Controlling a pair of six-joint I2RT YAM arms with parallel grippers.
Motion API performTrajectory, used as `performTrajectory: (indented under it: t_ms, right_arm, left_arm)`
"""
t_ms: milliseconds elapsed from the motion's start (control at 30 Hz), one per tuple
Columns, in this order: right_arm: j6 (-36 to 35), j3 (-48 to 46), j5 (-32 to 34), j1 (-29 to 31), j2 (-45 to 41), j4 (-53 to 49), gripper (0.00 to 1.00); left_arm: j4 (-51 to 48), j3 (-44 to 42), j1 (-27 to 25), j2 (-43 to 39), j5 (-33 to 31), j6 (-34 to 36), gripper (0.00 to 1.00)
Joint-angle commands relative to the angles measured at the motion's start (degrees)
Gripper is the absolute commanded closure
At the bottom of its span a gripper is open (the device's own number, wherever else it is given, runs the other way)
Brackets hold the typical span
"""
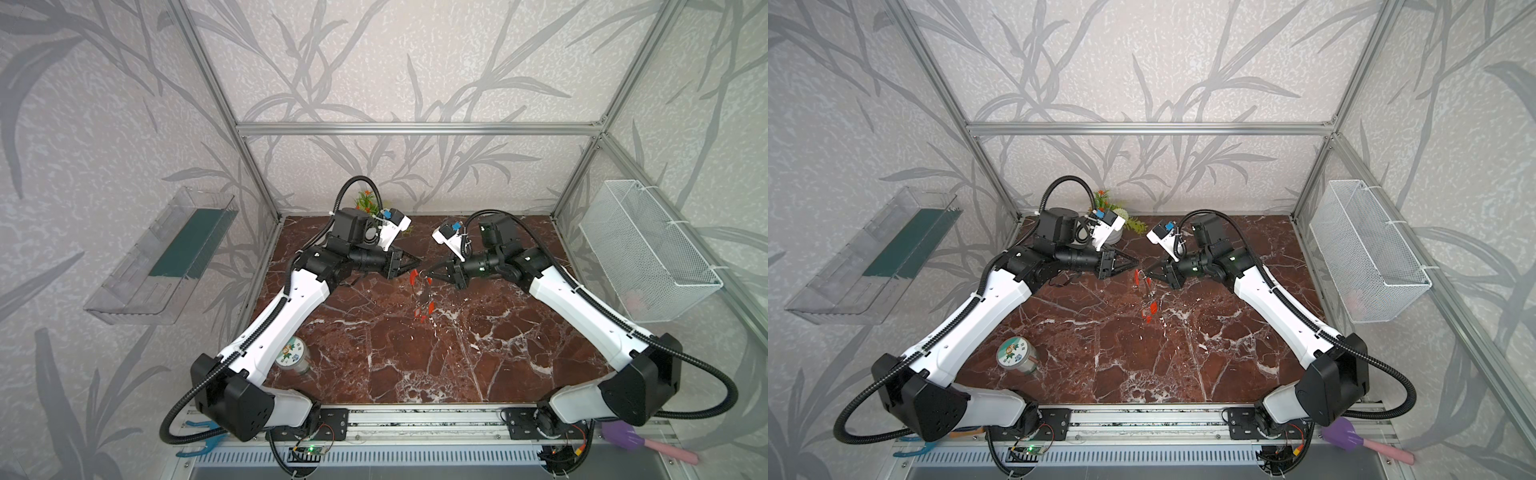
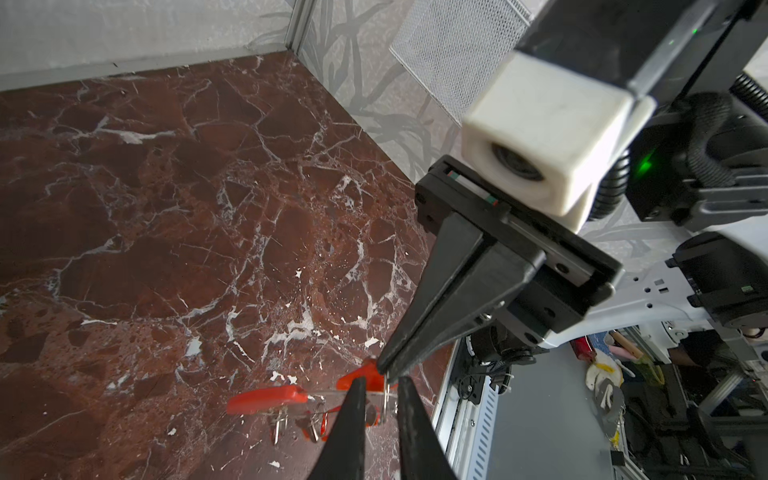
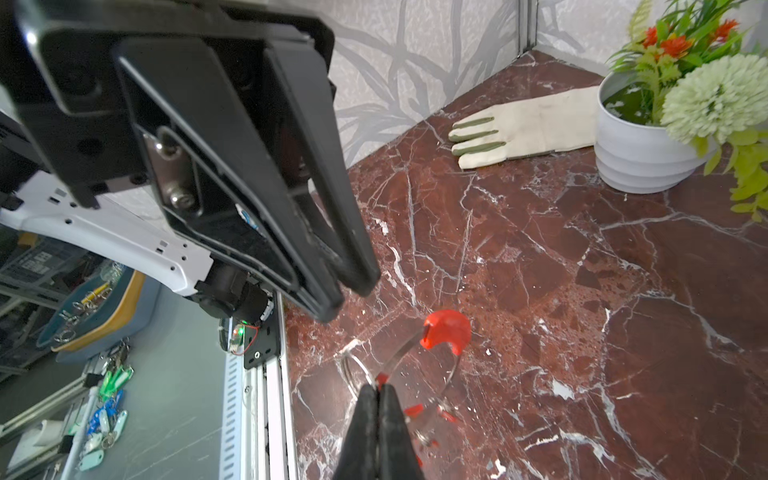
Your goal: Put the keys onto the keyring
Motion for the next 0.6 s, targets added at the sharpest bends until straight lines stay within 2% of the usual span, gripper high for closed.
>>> performTrajectory:
  t_ms: [0, 567]
  right_arm:
    - [-3.95, 2.49, 1.74, 0.31, 0.62, -3.50, 1.00]
    - [-3.37, 2.12, 0.87, 0.72, -0.25, -2.21, 1.00]
  left_arm:
    - [-6.46, 2.91, -0.66, 1.24, 2.15, 4.13, 0.83]
    - [-9.96, 5.12, -2.26, 4.18, -0.68, 6.40, 0.84]
